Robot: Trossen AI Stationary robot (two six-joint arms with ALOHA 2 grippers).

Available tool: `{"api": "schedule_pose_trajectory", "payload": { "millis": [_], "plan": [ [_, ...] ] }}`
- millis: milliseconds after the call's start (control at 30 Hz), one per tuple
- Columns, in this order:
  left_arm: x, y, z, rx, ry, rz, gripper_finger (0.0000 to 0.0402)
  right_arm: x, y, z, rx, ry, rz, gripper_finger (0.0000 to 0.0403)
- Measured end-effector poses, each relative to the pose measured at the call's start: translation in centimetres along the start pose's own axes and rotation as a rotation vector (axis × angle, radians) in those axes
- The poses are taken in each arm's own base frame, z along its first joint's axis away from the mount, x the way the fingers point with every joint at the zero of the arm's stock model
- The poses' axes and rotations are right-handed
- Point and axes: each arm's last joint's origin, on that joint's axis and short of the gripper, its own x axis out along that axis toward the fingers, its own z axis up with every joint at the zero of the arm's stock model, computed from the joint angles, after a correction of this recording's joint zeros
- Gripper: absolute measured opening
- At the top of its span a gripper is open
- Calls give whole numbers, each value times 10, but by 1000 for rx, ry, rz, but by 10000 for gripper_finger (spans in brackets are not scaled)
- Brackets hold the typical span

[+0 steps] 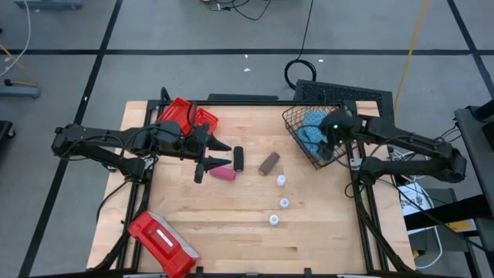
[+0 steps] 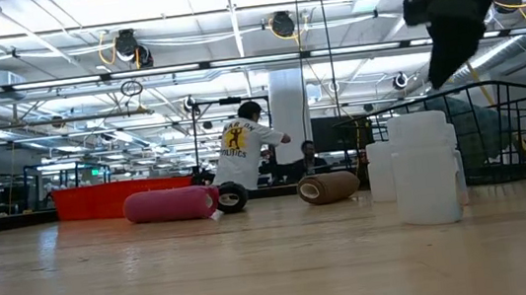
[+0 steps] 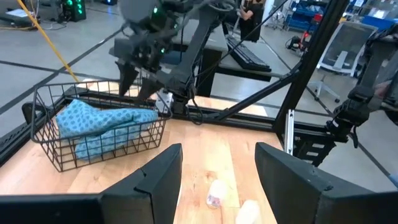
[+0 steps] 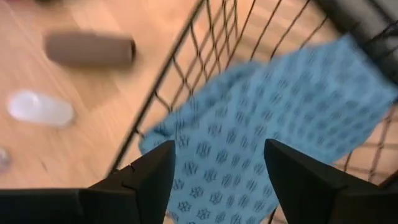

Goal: Pick & place medical supplies in basket/bin
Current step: Put the blue patient gown into the wire basket

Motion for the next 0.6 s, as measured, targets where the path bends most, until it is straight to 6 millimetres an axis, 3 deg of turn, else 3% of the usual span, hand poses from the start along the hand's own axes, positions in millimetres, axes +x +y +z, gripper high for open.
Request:
{"api": "schedule_pose_trajectory", "payload": {
  "millis": [200,367,600],
  "plan": [
    [0,0,-2,0,18,3,212,39,4,-9,-15,166,-17,216],
    [0,1,-3,-1,30,6,212,60,4,-15,-31,262,-56,208],
    [0,1,-3,-1,28,5,212,58,3,-13,-109,307,-82,205]
  ]
}}
